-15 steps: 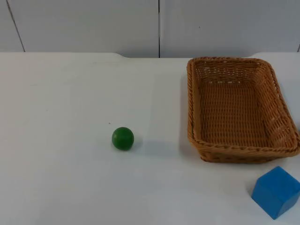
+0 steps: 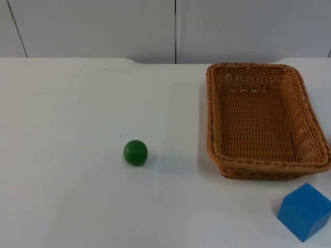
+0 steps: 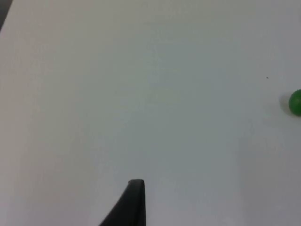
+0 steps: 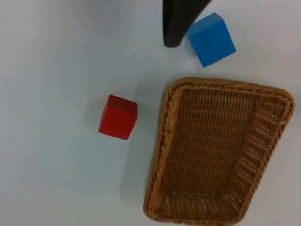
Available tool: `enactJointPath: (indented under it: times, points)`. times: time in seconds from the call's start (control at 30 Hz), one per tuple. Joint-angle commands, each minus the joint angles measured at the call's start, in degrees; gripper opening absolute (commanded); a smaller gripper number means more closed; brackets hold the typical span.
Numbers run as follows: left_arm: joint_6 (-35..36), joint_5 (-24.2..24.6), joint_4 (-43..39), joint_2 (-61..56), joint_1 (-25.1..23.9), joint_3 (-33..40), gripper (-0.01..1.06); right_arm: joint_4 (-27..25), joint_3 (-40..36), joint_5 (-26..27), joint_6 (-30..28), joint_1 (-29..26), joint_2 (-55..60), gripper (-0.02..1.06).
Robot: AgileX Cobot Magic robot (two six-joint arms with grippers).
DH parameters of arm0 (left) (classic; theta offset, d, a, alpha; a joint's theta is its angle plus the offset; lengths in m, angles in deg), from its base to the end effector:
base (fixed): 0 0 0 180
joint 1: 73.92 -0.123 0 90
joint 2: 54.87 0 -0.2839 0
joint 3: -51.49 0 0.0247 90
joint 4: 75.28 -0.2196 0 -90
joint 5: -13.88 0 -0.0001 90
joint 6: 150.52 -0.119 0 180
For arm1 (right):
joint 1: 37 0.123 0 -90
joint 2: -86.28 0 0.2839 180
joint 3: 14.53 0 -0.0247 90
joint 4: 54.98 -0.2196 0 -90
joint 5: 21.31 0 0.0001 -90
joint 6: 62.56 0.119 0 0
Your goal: Place all geometric objects except the red cube into the basket.
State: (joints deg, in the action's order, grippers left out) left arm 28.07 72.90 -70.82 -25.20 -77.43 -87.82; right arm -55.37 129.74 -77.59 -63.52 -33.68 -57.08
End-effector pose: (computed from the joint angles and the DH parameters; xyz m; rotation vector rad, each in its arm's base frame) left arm 0.0441 -0.0052 0.2853 -0.0509 2.2549 -0.0508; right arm 0.0667 0.0045 0.3081 -0.0827 2.2440 0.0306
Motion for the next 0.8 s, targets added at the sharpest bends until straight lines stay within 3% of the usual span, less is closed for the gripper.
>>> enactJointPath:
  times: [0.0,0.2,0.4,0.57,0.77]
  points:
    - [0.4,-2.4,0.7,4.3,0.2,-1.0,1.05,-0.3,1.2,3.0,-0.1,-0.3,5.7,1.05]
    - [0.2,-5.4,0.6,15.3,0.2,-2.1,1.05,-0.3,1.6,8.5,0.1,-0.3,18.9,1.05]
    - [-0.4,-7.1,0.7,22.6,0.2,-2.1,1.05,-0.2,1.6,9.3,0.1,-0.3,26.7,1.05]
    - [-4.9,-7.1,3.9,27.4,0.2,-2.1,1.05,-0.2,1.6,9.4,0.1,-0.3,28.9,1.05]
    - [-17.7,-7.5,15.6,35.7,0.2,-3.2,1.00,-0.2,1.6,9.4,0.1,-0.3,28.9,1.05]
